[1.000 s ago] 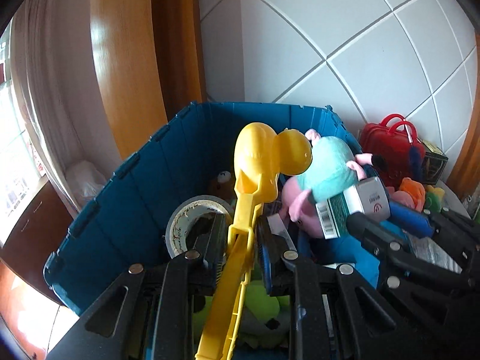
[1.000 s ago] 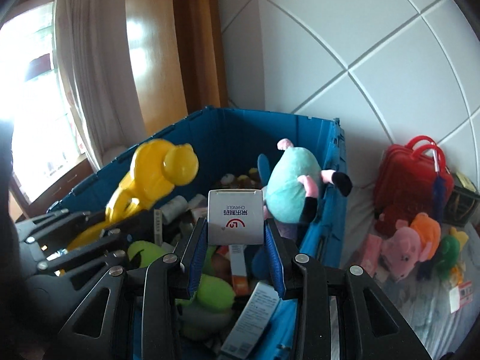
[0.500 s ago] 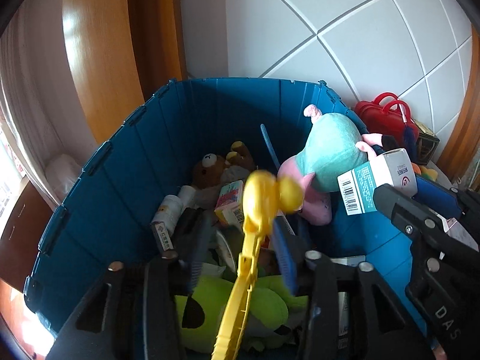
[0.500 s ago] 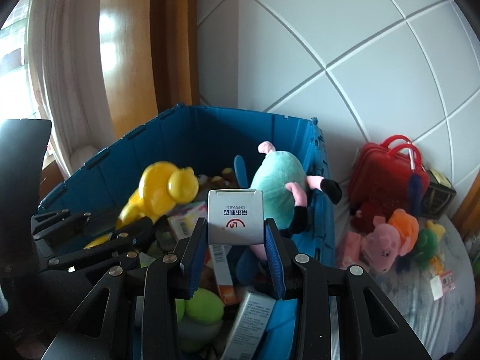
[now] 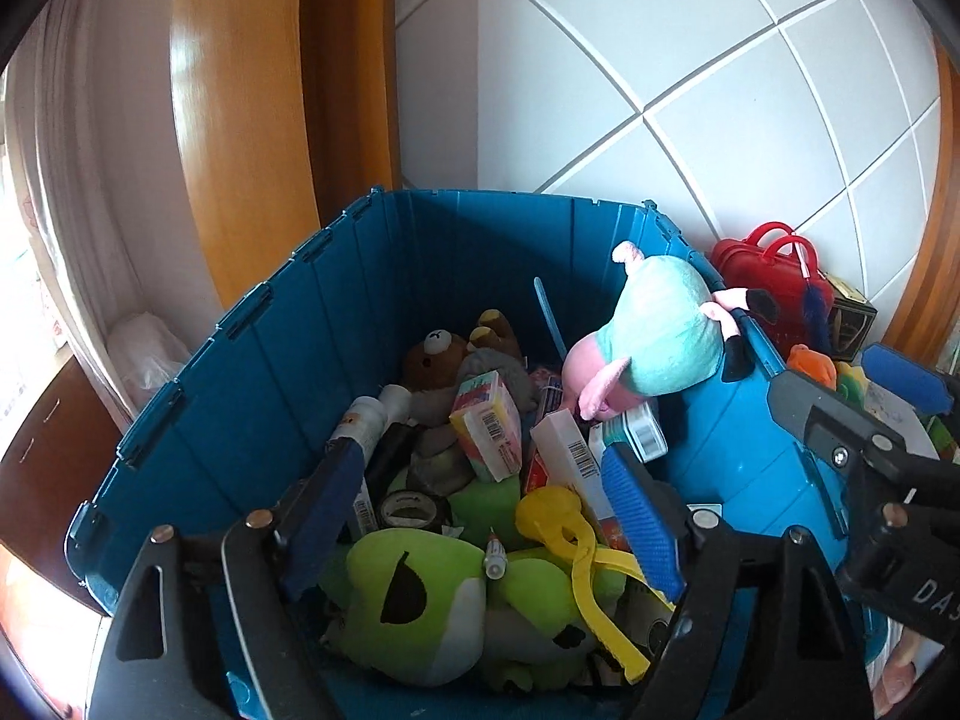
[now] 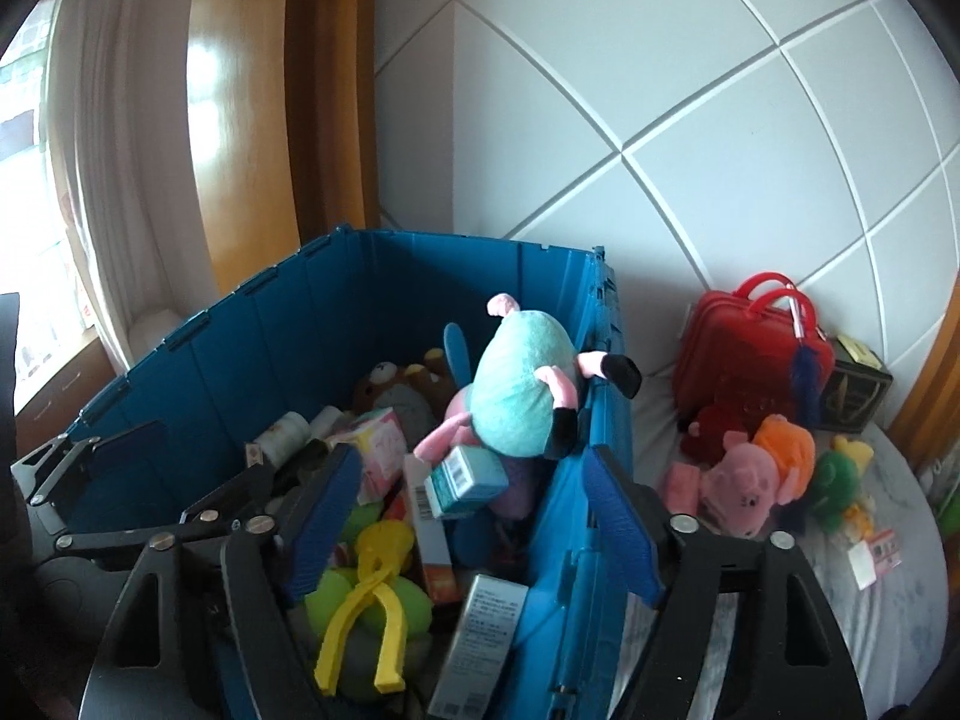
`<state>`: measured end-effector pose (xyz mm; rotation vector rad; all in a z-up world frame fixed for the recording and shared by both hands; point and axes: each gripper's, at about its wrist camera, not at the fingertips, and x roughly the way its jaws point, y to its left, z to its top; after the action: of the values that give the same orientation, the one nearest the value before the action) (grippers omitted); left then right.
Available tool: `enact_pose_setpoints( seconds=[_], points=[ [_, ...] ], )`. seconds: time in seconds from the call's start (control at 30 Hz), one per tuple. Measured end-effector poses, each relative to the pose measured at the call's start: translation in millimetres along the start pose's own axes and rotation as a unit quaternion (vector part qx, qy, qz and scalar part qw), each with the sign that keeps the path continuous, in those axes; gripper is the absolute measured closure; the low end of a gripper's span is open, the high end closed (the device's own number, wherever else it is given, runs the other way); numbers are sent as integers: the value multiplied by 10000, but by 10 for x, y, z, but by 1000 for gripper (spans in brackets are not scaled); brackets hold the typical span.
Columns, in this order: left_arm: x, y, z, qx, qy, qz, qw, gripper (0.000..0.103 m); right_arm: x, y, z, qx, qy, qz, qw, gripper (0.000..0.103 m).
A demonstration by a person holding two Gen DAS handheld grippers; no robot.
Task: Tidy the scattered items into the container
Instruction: 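Move both open tools back toward the items on the bed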
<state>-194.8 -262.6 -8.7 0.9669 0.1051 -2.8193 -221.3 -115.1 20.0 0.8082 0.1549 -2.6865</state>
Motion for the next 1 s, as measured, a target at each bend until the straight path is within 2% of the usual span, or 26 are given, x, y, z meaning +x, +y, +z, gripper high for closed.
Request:
enact_pose_setpoints(
  seconds=[0.07,0.1,0.33,0.5,0.63,0.8,1.0],
  points=[
    [-73,-32,-39,15,-80,-22,10000,19,-102,-68,-35,81,-75,-16,9999,10],
    [-108,-50,-58,11,-115,-43,9999,19,-150,-110,-50,128,-104,-15,9999,1],
    [-357,-277,-167,-24,-371,-289,9989,19,-515,-526,-216,528,-382,-189,9977,0],
    [-568,-620,-182,53,-651,-560,9963,19,-746,-966,-391,783,-431,-542,9945,0],
    [-736,-1039,-196,177,-868,-810,9928,18,-946,-1429,-587,973,-417,-860,9907,0],
    [-849,-1793,-289,452,-937,-1068,9888,18,-1147,-2162,-833,1238,-388,-1156,9848,0],
    [-720,-2796,-528,257,-710,-1184,9901,18,-1307,-3111,-1149,1217,-235,-1237,9845,0]
  ],
)
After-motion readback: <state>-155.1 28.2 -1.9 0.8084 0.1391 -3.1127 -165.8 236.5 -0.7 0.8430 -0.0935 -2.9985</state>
